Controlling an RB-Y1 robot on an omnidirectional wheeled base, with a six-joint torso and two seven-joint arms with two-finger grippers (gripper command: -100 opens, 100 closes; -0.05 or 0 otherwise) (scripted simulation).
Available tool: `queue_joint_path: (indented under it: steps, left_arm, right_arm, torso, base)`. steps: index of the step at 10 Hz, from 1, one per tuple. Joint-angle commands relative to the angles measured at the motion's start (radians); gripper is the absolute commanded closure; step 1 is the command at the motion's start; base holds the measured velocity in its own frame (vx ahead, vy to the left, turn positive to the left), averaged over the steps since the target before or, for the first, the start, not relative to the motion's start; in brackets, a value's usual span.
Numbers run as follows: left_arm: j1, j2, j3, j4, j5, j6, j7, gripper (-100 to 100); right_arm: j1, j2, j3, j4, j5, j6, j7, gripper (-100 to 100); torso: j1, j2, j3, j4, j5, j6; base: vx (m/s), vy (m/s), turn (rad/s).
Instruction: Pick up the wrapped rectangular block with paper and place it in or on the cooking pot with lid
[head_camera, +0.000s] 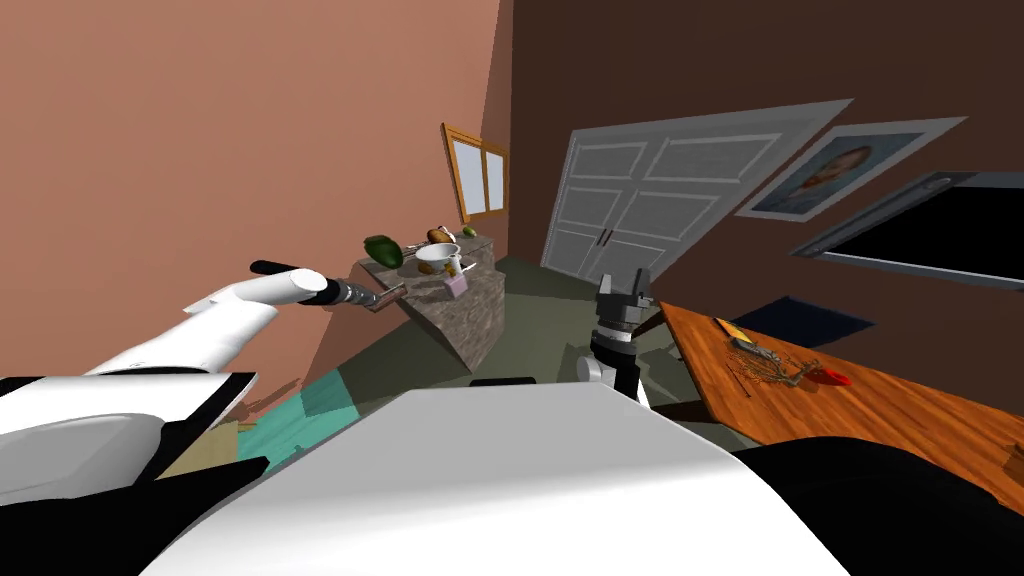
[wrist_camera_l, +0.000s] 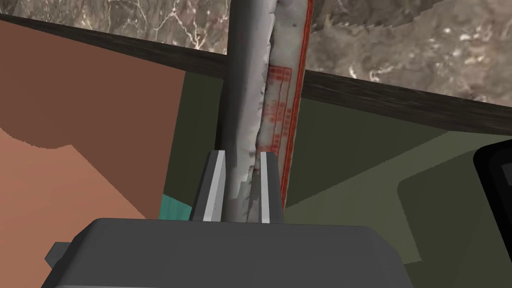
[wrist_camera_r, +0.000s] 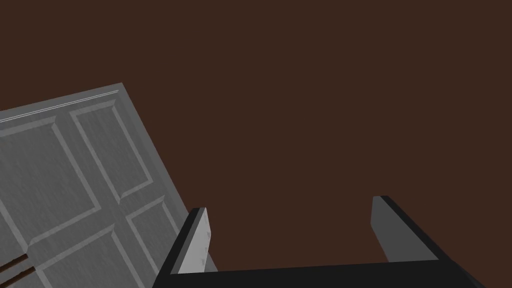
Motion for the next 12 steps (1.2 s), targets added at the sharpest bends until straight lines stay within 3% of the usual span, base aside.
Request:
queue_joint_path:
  steps: [1,3,4,5,7,8,9,11,12]
  left_arm:
    - [0.022,0.023,0.004,-0.012,0.0,-0.009,0.04,100]
    - [0.034,0.092,0.005,0.019,0.0,-0.014,0.106,100]
    - [0.034,0.092,0.005,0.019,0.0,-0.014,0.126,100]
    - [0.039,0.125,0.006,0.034,-0.002,-0.015,0.159,100]
    - [0.039,0.125,0.006,0.034,-0.002,-0.015,0.17,100]
    - [0.044,0.158,0.008,0.049,-0.005,-0.014,0.204,100]
    - [0.044,0.158,0.008,0.049,-0.005,-0.014,0.213,100]
    - [0.053,0.218,0.012,0.079,-0.016,-0.01,0.286,100]
    - [0.053,0.218,0.012,0.079,-0.016,-0.01,0.299,100]
  right_arm:
    - [0.0,0.0,0.0,0.0,0.0,0.0,0.0,0]
    - [0.0,0.0,0.0,0.0,0.0,0.0,0.0,0]
    - [0.0,0.0,0.0,0.0,0.0,0.0,0.0,0]
    - [0.0,0.0,0.0,0.0,0.0,0.0,0.0,0]
    - [0.0,0.0,0.0,0.0,0.0,0.0,0.0,0]
    - [0.001,0.0,0.0,0.0,0.0,0.0,0.0,0]
    - [0.0,0.0,0.0,0.0,0.0,0.0,0.0,0]
    - [0.0,0.0,0.0,0.0,0.0,0.0,0.0,0]
    - [0.0,0.0,0.0,0.0,0.0,0.0,0.0,0]
  torso:
    - [0.0,0.0,0.0,0.0,0.0,0.0]
    - [-0.002,0.0,0.0,0.0,0.0,-0.001]
    - [0.001,0.001,0.001,0.001,0.0,0.0]
    - [0.001,-0.001,0.0,0.0,0.0,-0.002]
    - [-0.002,-0.003,-0.001,0.0,-0.001,-0.002]
    - [-0.005,-0.004,-0.002,0.0,-0.001,-0.003]
    - [-0.005,-0.004,-0.002,0.0,-0.002,0.0]
    - [-0.004,-0.004,-0.001,0.001,-0.002,0.001]
    - [0.0,-0.002,0.0,0.002,-0.002,0.001]
  base:
    - [-0.086,0.127,-0.158]
    - [-0.093,0.139,-0.335]
    - [-0.074,0.154,-0.251]
    - [-0.072,0.125,-0.4]
    - [-0.027,0.078,-0.066]
    - [-0.03,0.077,-0.219]
    - [-0.037,0.104,-0.278]
    - [-0.073,0.154,-0.391]
    - [-0.075,0.179,-0.333]
